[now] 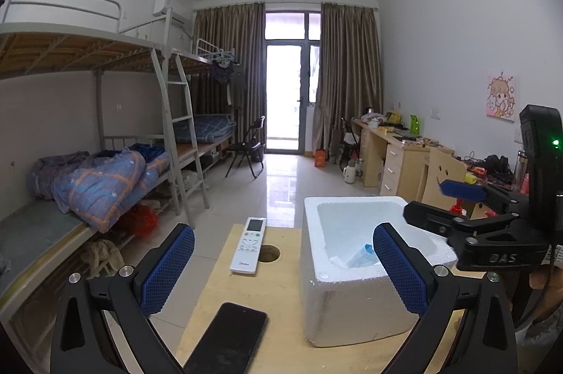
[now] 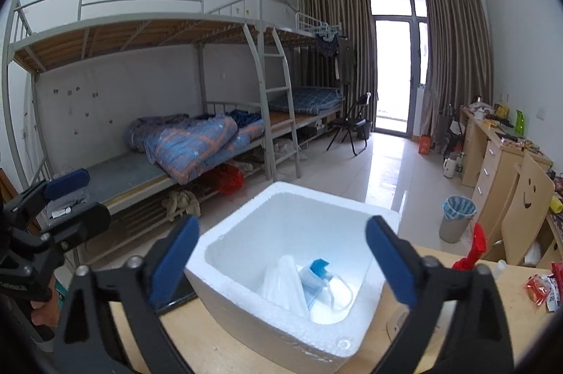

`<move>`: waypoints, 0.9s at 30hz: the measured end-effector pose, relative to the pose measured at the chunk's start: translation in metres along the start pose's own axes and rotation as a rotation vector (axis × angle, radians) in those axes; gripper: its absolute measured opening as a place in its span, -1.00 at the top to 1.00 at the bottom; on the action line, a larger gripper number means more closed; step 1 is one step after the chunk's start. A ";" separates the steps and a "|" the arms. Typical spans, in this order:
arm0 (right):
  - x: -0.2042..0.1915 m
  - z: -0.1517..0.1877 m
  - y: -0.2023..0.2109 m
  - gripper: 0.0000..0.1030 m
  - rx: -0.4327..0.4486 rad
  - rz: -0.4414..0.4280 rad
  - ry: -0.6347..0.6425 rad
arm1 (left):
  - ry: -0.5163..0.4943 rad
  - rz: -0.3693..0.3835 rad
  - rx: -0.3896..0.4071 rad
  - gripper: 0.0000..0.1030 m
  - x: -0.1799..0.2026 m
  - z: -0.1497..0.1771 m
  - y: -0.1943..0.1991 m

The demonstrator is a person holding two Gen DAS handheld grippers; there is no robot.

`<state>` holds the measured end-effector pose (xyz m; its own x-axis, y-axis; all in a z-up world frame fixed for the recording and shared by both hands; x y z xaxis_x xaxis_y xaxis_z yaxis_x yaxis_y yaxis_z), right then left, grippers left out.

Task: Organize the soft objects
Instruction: 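Move both tools back from the foam box toward the remaining items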

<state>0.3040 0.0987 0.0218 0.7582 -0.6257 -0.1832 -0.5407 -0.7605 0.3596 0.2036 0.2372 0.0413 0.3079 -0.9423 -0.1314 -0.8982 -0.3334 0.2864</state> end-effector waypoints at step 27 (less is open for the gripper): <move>-0.005 -0.001 0.087 -0.99 0.074 0.015 -0.006 | -0.047 0.045 0.042 -0.98 0.050 -0.015 0.062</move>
<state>0.2540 0.0361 0.0550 0.7478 -0.6381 -0.1833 -0.5776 -0.7615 0.2943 0.1684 0.1690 0.0664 0.2524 -0.9536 -0.1641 -0.9235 -0.2880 0.2534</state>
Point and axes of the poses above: each gripper's, at about its wrist camera, not at the fingertips, and y roughly against the way its jaws point, x to its right, z to its underside, the point moved 8 cm from there along -y, roughly the way its jaws point, and after that the axes turned 9 degrees about -y, right-handed, at the moved point
